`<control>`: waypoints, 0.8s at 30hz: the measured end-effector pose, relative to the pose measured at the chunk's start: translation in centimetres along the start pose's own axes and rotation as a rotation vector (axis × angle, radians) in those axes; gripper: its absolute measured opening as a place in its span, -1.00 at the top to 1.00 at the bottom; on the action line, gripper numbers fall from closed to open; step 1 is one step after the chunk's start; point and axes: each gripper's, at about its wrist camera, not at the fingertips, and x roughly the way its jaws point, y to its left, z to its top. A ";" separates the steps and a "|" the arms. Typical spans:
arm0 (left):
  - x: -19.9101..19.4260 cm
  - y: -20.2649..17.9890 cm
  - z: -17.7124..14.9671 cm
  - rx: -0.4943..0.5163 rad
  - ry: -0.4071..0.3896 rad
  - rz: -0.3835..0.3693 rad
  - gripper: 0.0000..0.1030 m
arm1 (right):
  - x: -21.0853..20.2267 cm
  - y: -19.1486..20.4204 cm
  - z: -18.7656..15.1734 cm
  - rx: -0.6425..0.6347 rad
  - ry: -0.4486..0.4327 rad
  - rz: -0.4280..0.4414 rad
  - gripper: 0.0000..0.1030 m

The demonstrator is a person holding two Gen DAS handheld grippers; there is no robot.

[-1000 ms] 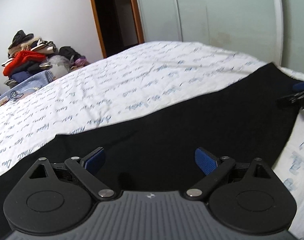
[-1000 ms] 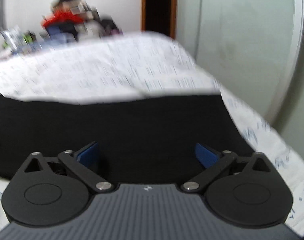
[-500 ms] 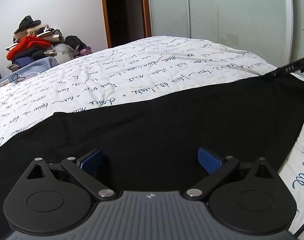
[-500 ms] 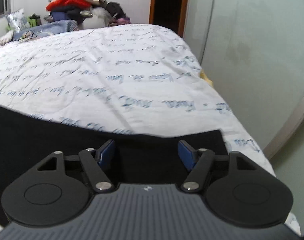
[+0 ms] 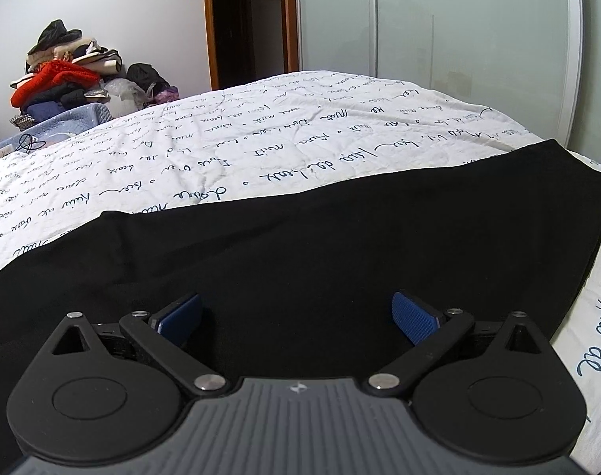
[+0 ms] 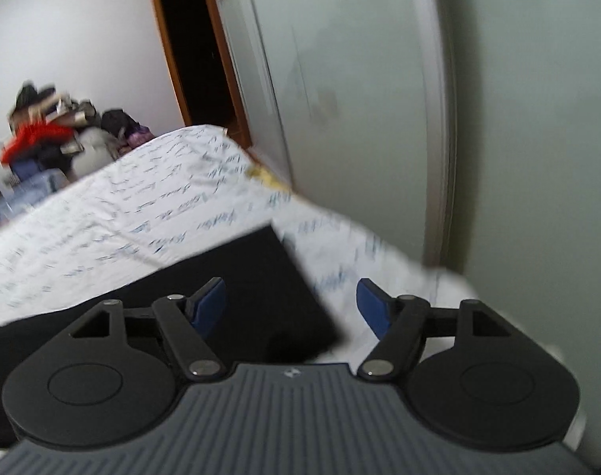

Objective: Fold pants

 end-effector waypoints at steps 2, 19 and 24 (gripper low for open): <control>0.0 0.0 0.0 0.000 0.000 0.000 -1.00 | 0.0 -0.5 -1.1 0.052 0.023 0.013 -0.37; 0.0 0.0 0.0 0.000 0.000 0.000 -1.00 | 2.4 -1.3 -2.2 0.131 0.046 0.022 0.56; 0.0 0.0 0.0 -0.003 0.000 -0.002 -1.00 | 2.1 -1.1 -2.4 0.156 0.001 0.032 0.73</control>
